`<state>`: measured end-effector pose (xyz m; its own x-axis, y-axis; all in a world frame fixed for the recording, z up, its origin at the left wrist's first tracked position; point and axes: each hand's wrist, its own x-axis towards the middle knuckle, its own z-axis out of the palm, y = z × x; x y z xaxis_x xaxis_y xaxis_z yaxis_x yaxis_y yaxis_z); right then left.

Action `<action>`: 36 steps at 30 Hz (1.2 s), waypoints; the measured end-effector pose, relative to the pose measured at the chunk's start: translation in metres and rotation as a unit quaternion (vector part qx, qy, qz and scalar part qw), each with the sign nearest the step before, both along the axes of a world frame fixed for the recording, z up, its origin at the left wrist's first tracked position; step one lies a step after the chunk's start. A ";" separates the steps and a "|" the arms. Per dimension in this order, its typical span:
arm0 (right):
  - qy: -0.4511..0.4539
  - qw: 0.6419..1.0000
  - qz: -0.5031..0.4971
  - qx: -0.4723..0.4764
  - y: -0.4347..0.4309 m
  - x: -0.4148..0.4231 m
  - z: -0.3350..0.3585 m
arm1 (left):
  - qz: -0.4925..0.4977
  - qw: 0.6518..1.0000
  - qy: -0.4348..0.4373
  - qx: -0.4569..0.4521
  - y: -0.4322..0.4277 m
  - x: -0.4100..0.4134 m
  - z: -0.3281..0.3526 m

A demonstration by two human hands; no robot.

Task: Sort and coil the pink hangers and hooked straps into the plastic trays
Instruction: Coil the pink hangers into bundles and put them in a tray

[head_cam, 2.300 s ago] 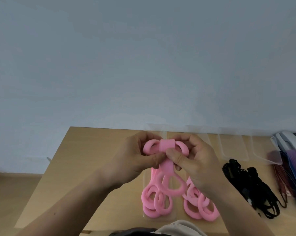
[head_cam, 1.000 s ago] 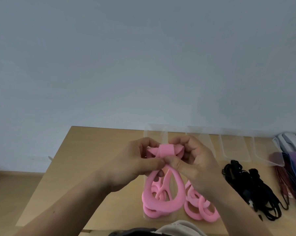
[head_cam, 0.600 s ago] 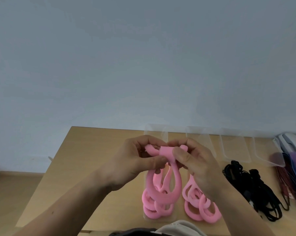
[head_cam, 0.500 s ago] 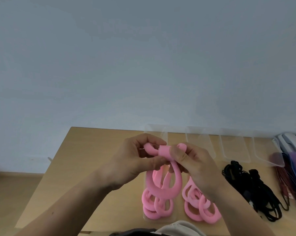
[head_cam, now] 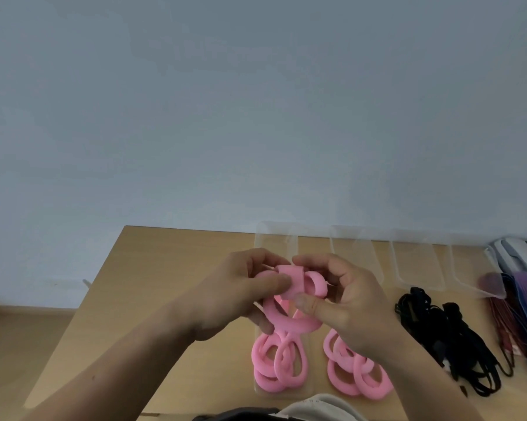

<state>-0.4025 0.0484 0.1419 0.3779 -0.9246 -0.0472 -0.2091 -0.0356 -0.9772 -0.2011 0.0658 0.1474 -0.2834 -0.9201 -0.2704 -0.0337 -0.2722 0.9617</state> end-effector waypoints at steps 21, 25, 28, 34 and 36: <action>-0.098 0.994 -0.025 0.043 -0.006 0.004 0.001 | 0.035 0.992 -0.012 -0.118 -0.002 -0.001 -0.011; -0.122 0.988 -0.081 0.052 -0.008 0.003 -0.001 | 0.026 0.994 0.041 -0.101 -0.003 0.003 -0.009; -0.144 0.981 -0.113 0.057 -0.010 0.003 -0.002 | 0.017 0.992 0.038 -0.119 -0.003 0.001 -0.012; -0.155 0.977 -0.139 0.052 -0.011 0.004 -0.001 | 0.053 0.984 0.023 -0.165 -0.003 -0.006 -0.019; -0.158 0.975 -0.147 0.050 -0.010 0.005 -0.001 | 0.074 0.981 -0.004 -0.180 -0.001 -0.007 -0.021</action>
<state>-0.3974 0.0388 0.1408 0.1075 -0.9920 -0.0664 0.1152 0.0787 -0.9902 -0.2079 0.0644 0.1261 -0.1383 -0.9874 0.0775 -0.0269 0.0820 0.9963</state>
